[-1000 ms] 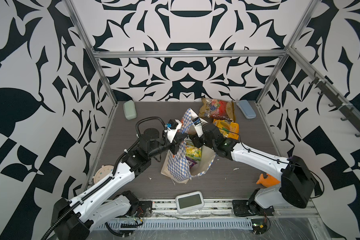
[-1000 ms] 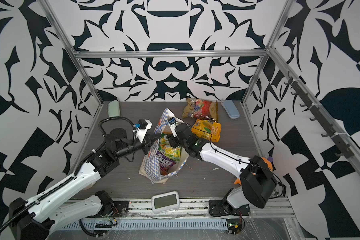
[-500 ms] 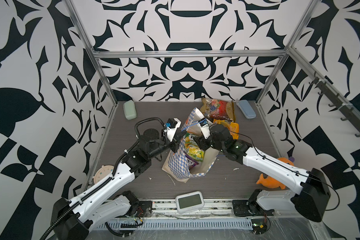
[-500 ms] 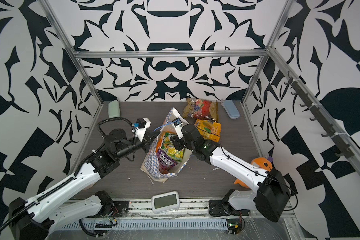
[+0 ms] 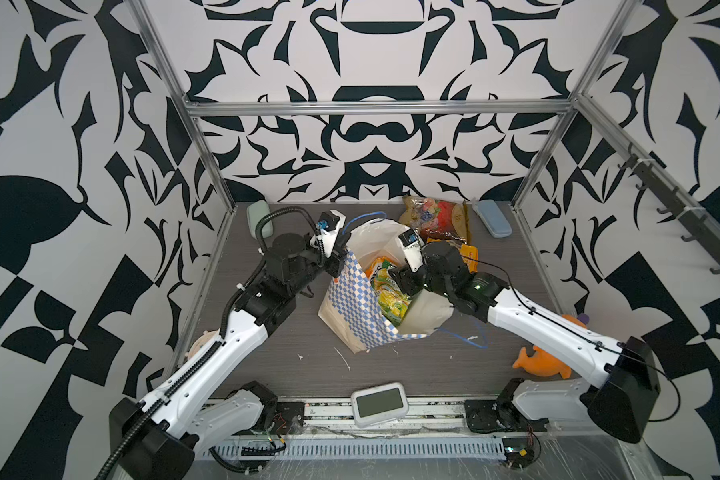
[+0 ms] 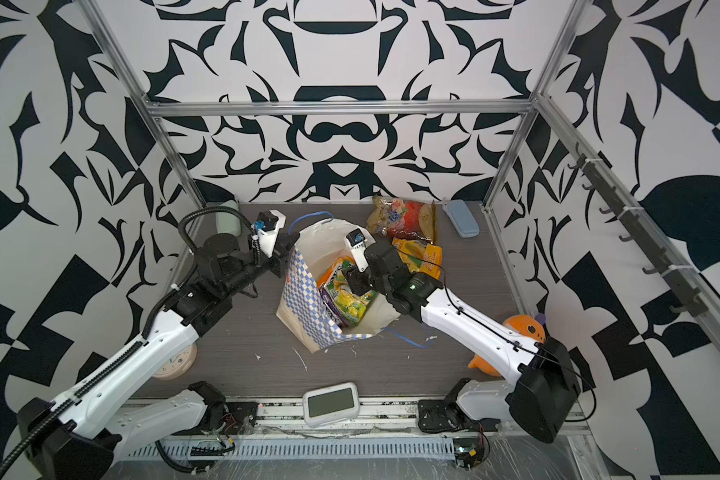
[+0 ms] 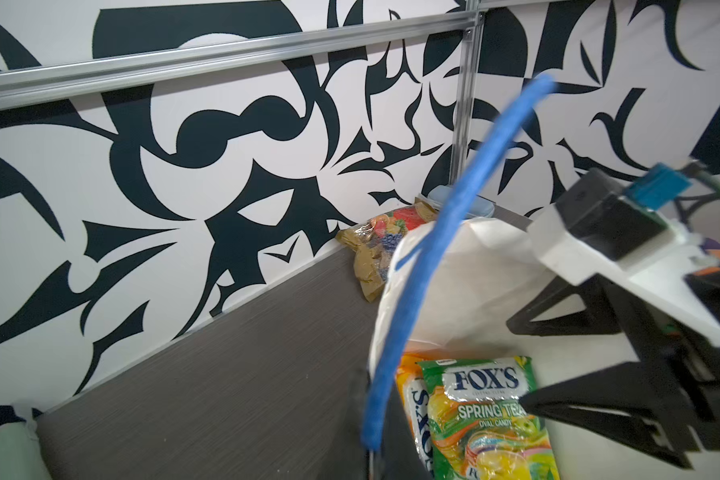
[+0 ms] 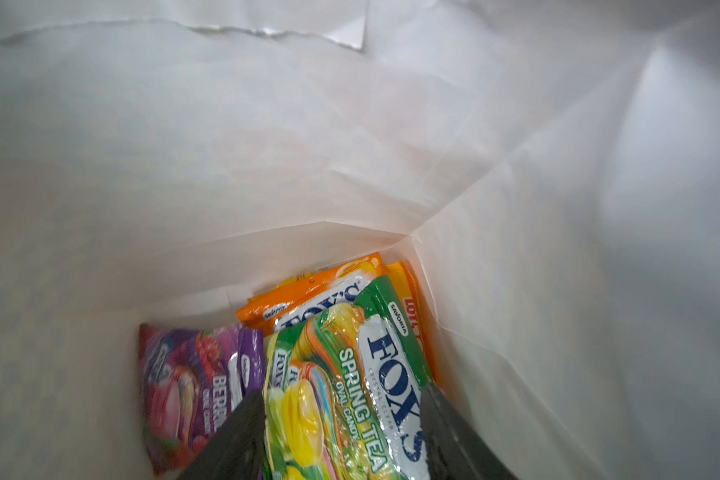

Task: Take the snacks out of the paper bag
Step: 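Lower the open right gripper into the bag opening above the green Fox's pack, then close the right gripper on the green Fox's Spring Tea pack inside the bag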

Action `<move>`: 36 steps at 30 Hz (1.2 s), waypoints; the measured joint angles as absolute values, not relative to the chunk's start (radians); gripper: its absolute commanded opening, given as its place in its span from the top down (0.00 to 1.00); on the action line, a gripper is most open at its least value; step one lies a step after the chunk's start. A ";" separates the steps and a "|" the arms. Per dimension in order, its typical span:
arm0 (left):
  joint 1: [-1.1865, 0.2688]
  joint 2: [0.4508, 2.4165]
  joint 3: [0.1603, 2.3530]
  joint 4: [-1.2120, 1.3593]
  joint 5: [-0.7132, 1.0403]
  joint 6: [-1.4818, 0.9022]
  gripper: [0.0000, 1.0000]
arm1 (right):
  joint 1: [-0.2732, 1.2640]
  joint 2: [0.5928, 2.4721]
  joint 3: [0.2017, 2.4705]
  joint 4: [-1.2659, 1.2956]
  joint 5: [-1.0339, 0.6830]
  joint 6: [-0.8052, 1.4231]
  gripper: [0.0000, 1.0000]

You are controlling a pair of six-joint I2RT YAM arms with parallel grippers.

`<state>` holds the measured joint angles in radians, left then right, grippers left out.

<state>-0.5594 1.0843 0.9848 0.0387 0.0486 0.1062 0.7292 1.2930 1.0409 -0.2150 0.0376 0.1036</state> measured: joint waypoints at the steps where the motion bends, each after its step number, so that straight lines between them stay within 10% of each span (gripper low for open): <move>1: -0.548 1.110 1.005 0.038 0.060 0.114 1.00 | 0.729 1.293 1.041 -0.208 0.037 0.106 0.38; 36: -0.625 1.061 0.957 0.094 0.296 0.048 1.00 | 0.769 1.299 0.757 -0.065 0.256 0.184 0.33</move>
<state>-0.6247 1.0611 0.9569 0.0937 0.2958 0.0483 0.7692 1.2995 0.7574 -0.0650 0.2562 0.1844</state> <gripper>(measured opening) 0.046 0.658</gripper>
